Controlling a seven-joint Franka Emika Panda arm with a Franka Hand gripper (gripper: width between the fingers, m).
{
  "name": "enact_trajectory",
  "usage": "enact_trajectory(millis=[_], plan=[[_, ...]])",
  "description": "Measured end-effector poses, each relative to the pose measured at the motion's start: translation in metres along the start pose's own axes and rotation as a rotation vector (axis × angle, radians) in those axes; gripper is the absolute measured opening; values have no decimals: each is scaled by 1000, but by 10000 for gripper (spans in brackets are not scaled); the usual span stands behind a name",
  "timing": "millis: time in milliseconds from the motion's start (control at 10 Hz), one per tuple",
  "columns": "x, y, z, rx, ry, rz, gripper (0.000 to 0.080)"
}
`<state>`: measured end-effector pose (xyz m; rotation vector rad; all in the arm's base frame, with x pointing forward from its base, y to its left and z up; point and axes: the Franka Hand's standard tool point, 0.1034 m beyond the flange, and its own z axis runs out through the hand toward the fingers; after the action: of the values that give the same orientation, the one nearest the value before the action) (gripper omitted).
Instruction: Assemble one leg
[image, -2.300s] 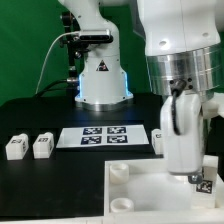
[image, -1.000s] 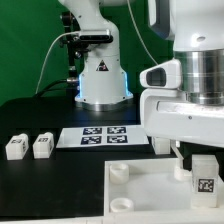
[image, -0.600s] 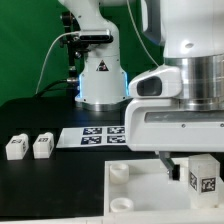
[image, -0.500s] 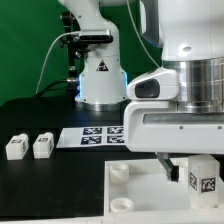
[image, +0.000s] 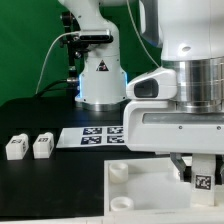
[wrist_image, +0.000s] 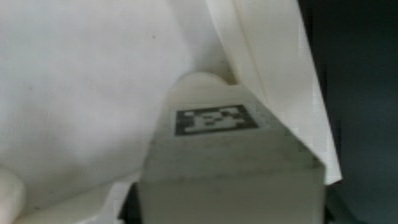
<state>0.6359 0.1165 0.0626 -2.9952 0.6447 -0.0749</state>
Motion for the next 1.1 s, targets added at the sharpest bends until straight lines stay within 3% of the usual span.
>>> enact_trajectory(millis=[300,600,800,1100], plan=[[3,5,-2,-2,-14,396,291],[4,11,0,28,-52,897,292],[1,9,0,30,-72,1234,293],[-1,10,0,19,-77,1485,294]])
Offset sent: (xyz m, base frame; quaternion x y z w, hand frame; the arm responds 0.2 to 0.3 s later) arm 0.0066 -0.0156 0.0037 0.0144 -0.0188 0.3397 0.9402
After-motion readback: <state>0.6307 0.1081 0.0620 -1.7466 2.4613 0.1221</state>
